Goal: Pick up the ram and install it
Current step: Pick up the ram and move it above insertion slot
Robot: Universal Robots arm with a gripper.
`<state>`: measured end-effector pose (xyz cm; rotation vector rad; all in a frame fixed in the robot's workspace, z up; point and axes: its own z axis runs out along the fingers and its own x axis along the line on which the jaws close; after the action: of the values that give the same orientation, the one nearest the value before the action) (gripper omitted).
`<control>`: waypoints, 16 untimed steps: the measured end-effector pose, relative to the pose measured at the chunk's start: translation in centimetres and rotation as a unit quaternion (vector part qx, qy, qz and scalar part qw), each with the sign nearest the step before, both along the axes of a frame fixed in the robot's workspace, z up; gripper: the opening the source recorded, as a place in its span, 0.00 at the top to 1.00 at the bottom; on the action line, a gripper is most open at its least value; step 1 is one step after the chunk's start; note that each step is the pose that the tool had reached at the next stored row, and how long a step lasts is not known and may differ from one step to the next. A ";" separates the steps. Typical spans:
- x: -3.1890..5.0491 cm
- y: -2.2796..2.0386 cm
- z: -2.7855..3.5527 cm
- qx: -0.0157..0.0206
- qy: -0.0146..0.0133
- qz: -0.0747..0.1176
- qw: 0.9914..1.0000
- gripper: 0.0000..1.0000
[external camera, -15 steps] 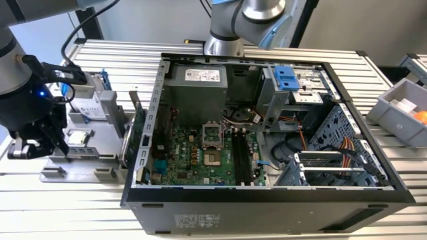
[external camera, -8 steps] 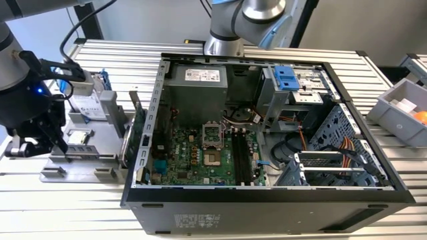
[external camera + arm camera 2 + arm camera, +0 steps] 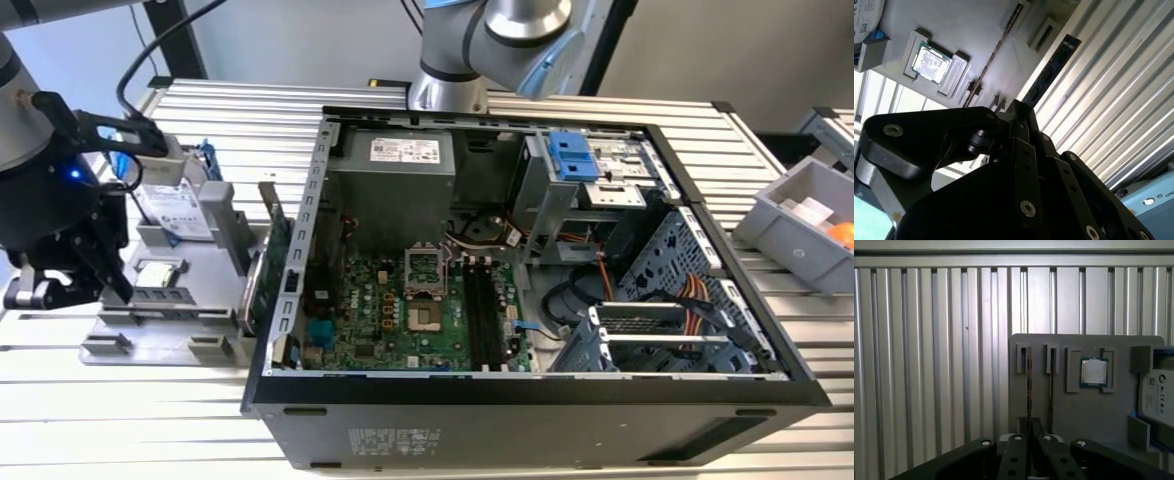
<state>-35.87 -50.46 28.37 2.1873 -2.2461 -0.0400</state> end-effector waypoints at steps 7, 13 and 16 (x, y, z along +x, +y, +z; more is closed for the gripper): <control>0.00 0.00 0.58 0.000 0.000 0.000 1.000 1.00; 0.00 0.00 1.09 0.000 0.000 0.000 1.000 1.00; 0.00 0.00 1.36 0.000 0.000 0.000 1.000 1.00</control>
<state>-35.87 -50.46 29.73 2.1874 -2.2461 -0.0399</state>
